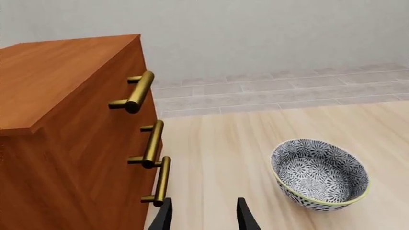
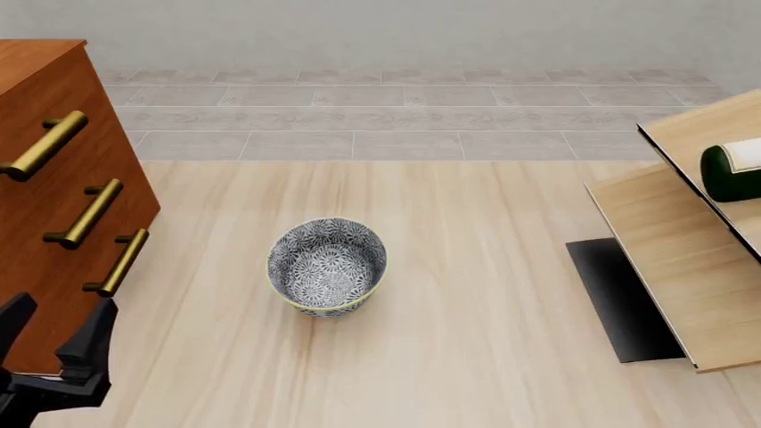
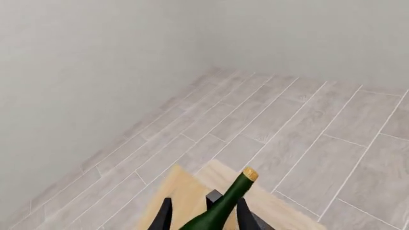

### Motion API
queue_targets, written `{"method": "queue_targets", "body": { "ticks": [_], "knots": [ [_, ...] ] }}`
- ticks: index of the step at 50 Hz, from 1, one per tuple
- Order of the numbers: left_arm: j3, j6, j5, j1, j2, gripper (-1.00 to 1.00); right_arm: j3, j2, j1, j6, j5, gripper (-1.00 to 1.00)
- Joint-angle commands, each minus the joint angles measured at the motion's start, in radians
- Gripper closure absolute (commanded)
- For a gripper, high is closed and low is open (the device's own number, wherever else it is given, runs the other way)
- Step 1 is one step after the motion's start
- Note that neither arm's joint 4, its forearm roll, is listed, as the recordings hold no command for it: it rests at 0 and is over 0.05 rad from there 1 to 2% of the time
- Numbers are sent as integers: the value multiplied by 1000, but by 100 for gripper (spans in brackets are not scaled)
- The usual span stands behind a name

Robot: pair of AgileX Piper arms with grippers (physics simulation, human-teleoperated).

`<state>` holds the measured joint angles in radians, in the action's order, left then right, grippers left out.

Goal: Put the wine bottle on the wine rack.

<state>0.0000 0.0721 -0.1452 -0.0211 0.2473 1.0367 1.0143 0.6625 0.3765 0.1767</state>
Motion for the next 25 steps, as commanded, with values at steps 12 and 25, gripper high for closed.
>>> {"method": "queue_targets", "body": {
  "ticks": [12,25],
  "knots": [
    [0,24,18,2,-36,-100,-37,-111,-70,-36,42,-100],
    [0,38,44,6,-77,-100,-90,-197,-148,-67,62,-100]
  ]
}}
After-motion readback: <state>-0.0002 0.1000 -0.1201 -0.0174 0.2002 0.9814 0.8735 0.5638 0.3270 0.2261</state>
